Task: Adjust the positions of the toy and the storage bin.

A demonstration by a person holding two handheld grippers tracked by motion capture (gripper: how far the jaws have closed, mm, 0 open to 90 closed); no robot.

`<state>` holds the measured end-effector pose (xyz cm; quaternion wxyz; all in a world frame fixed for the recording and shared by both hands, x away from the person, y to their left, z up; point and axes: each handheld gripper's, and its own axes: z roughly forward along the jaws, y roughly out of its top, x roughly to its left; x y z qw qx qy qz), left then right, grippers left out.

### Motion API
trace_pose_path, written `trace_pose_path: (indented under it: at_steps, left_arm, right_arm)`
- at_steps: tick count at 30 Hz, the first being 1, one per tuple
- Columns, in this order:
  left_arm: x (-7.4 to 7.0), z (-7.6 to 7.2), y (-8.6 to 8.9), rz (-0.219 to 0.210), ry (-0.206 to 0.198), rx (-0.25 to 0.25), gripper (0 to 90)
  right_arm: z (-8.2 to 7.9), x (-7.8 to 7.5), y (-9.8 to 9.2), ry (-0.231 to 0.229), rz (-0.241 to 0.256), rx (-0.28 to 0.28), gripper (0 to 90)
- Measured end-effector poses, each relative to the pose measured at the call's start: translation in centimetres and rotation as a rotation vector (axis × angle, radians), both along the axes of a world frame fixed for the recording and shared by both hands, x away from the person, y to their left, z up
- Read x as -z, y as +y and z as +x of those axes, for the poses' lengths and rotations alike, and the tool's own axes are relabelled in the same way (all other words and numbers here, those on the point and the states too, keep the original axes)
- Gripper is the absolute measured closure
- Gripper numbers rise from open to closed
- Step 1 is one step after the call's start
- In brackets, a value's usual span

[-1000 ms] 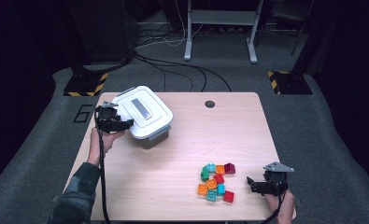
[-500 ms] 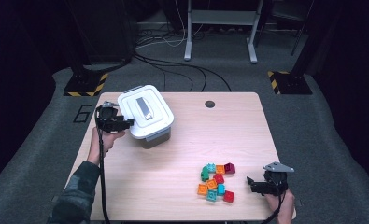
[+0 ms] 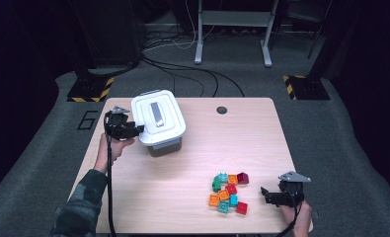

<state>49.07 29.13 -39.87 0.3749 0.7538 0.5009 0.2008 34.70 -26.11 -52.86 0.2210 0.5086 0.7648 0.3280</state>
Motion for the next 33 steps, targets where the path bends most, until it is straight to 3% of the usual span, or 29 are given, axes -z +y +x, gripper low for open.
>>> trace_pose_path:
  at_steps: [2,5,8,12,16,25,33]
  left_arm:
    - [-0.2,0.2,0.0,0.007,0.015,0.006,52.6]
    - [-0.5,0.6,-0.5,0.058,0.024,-0.009,35.6]
    - [-1.6,1.0,-1.5,0.065,0.011,-0.033,23.9]
    - [-2.2,1.8,-2.7,0.059,0.018,-0.039,15.6]
    - [-2.4,2.4,-3.7,0.077,0.021,-0.034,15.2]
    - [-1.5,3.7,-5.8,0.065,0.046,-0.031,14.6]
    - [-1.0,4.9,-7.4,0.118,0.044,-0.049,17.1]
  right_arm:
    - [0.0,0.0,0.0,0.000,0.000,0.000,3.8]
    - [0.0,0.0,0.0,0.000,0.001,0.000,3.8]
    - [0.0,0.0,0.0,0.000,0.001,0.001,3.9]
    - [0.0,0.0,0.0,0.002,0.003,0.003,3.9]
    - [0.0,0.0,0.0,0.002,0.003,0.003,4.1]
    - [0.0,0.0,0.0,-0.001,0.004,0.002,5.2]
    - [0.0,0.0,0.0,-0.001,0.005,-0.002,6.0]
